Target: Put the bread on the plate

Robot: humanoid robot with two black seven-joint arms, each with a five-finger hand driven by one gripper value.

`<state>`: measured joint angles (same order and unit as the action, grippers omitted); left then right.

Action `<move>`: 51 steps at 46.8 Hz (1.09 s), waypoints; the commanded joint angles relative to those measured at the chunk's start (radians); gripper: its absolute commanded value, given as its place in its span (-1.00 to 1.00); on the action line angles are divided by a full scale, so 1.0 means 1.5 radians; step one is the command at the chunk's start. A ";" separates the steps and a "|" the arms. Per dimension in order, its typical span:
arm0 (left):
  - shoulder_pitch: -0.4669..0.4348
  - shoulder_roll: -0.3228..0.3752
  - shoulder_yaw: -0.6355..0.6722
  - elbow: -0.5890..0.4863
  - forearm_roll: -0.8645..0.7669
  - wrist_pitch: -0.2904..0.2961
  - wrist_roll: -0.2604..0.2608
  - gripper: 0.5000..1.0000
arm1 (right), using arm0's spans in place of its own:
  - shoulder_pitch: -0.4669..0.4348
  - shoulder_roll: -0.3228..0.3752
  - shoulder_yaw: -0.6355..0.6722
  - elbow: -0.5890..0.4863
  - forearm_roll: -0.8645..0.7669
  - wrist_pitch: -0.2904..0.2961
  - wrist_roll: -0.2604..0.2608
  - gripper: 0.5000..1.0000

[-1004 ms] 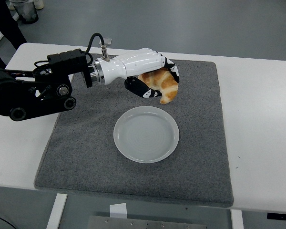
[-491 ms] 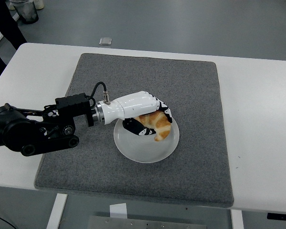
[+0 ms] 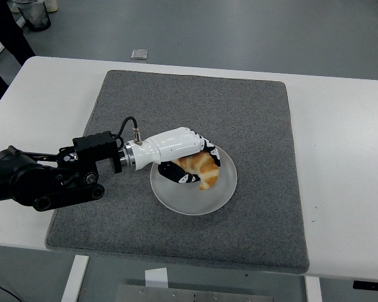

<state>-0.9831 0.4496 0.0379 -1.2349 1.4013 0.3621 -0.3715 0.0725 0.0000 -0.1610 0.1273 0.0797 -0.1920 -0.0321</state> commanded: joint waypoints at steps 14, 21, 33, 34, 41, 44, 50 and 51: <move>0.012 -0.004 0.001 0.019 0.002 0.005 -0.006 -1.00 | 0.001 0.000 0.000 0.000 0.000 0.000 0.000 0.81; 0.013 -0.004 0.000 0.021 -0.003 0.006 -0.012 -1.00 | 0.000 0.000 0.000 0.000 0.000 0.000 0.000 0.81; 0.023 -0.004 -0.006 0.019 -0.011 0.015 -0.012 -1.00 | 0.001 0.000 0.000 0.000 0.000 0.000 0.000 0.81; 0.023 -0.004 -0.006 0.019 -0.011 0.015 -0.012 -0.93 | 0.001 0.000 0.000 0.000 0.000 0.000 0.000 0.81; 0.036 -0.004 -0.007 0.018 -0.012 0.017 -0.012 -0.35 | 0.001 0.000 0.000 0.000 0.000 0.000 0.000 0.81; 0.040 -0.004 -0.007 0.018 -0.012 0.017 -0.012 -0.23 | 0.001 0.000 0.000 0.000 0.000 0.000 0.000 0.81; 0.047 -0.002 -0.008 0.018 -0.012 0.018 -0.012 -0.21 | 0.001 0.000 0.000 0.000 0.000 0.000 0.000 0.81; 0.047 -0.002 -0.008 0.018 -0.012 0.018 -0.012 -0.21 | 0.001 0.000 0.000 0.000 0.000 0.000 0.000 0.81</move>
<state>-0.9143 0.4445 0.0253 -1.2074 1.3831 0.3901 -0.3898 0.0734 0.0000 -0.1611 0.1273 0.0797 -0.1917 -0.0322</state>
